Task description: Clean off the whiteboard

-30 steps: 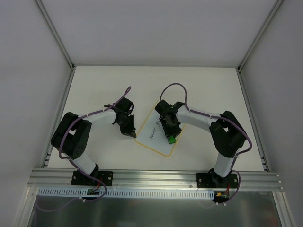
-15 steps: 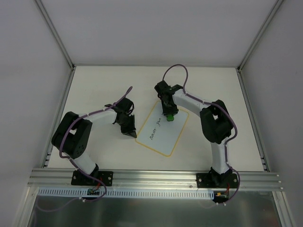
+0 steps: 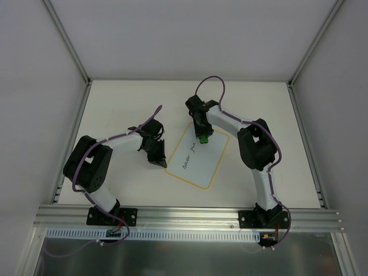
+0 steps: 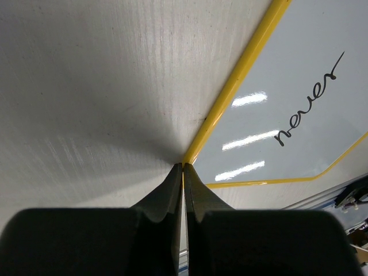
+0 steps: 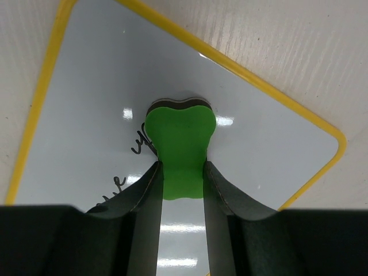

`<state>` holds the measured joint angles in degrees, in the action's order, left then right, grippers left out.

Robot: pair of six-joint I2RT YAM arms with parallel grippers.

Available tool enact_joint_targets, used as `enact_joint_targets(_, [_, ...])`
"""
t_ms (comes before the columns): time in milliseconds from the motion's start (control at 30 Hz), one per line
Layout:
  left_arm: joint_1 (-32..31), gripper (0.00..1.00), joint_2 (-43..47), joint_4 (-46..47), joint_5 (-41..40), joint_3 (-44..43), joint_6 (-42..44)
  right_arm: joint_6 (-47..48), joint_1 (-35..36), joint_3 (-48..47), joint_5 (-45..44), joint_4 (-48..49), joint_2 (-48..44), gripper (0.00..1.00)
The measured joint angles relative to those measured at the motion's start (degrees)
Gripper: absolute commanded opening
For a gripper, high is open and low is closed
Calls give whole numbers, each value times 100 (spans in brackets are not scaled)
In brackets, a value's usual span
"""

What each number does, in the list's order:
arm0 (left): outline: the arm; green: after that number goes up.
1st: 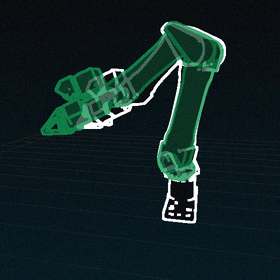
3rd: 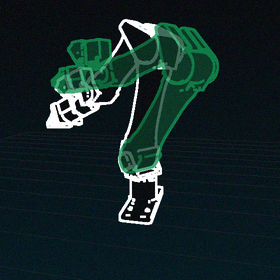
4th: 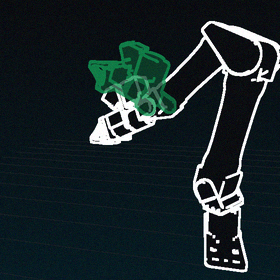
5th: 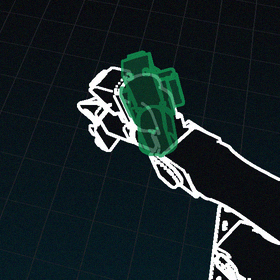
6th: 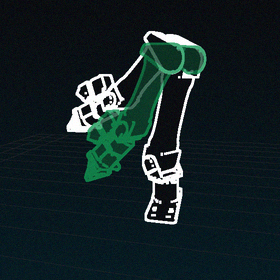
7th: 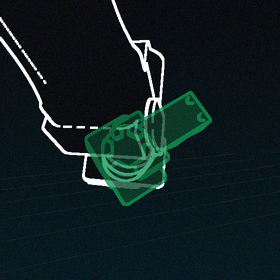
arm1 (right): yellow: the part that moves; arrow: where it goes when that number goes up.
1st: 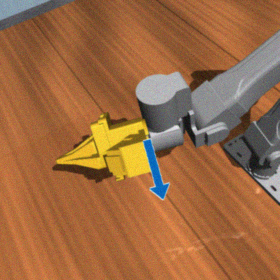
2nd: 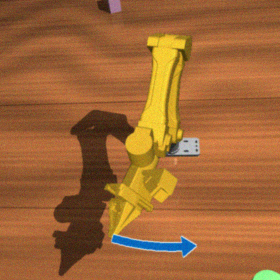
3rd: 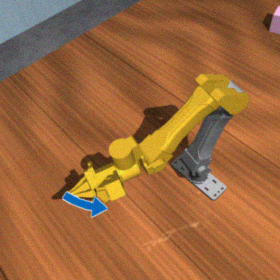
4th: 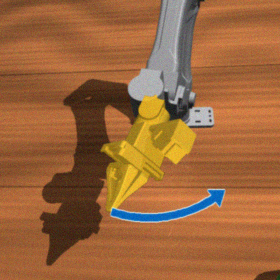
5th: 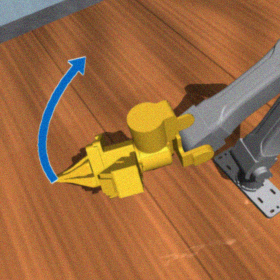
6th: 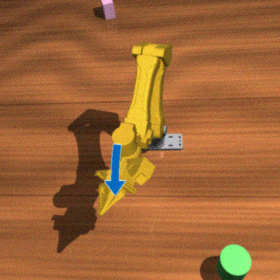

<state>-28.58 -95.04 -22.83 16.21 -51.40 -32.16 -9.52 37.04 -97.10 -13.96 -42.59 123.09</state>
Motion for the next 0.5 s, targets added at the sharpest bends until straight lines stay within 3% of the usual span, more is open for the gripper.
enact_joint_targets(300, [-33, 0, -63, -98, -26, -105, -24, 402, 544, 175, 286, 116, -83, 0])
enact_joint_targets(500, [-33, 0, -133, -212, -59, -199, -122, 439, 1233, 1021, 737, 332, -632, 0])
